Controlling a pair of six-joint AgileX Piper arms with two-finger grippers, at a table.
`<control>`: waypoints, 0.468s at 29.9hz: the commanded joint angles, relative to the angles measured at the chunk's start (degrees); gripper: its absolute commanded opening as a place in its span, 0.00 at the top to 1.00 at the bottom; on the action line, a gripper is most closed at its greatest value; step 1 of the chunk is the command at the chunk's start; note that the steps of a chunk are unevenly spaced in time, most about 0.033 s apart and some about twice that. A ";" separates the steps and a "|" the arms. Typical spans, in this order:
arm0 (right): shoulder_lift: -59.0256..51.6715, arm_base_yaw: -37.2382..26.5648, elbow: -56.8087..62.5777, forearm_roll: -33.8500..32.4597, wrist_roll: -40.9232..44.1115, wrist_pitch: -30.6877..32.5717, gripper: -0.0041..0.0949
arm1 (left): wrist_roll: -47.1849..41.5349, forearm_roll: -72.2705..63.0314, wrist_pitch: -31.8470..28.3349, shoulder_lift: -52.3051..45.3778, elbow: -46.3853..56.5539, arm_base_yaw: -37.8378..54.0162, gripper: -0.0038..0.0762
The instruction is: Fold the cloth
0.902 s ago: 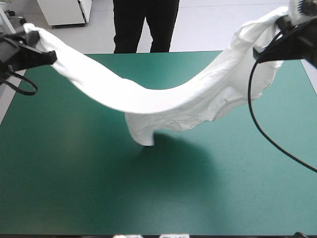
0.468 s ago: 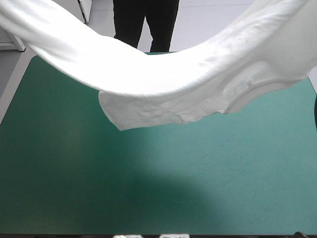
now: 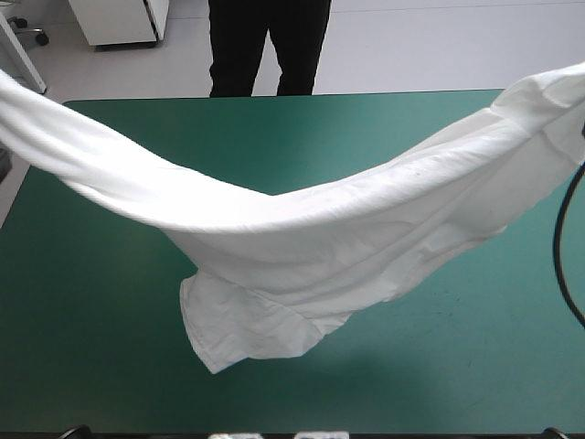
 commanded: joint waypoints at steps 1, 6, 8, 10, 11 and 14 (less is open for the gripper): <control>-2.49 -0.50 12.72 -5.08 5.74 -0.58 0.98 | -5.46 7.91 -1.88 1.74 4.12 -0.59 0.96; -4.25 -0.50 35.61 -5.75 13.72 -12.47 0.98 | -15.22 14.28 -2.32 5.18 16.19 0.08 0.96; -3.51 -0.50 42.63 -5.75 17.00 -18.41 0.98 | -18.67 12.75 -5.94 7.10 21.54 2.77 0.96; -1.97 -0.50 47.19 -5.86 19.54 -22.65 0.98 | -20.20 7.58 -11.59 9.58 25.44 7.74 0.95; -0.86 -0.50 48.97 -6.14 20.67 -24.40 0.98 | -20.22 3.13 -14.49 11.12 26.58 10.29 0.95; 3.48 -0.50 51.01 -7.57 23.04 -27.60 0.98 | -14.31 -12.32 -19.99 16.91 26.96 19.91 0.95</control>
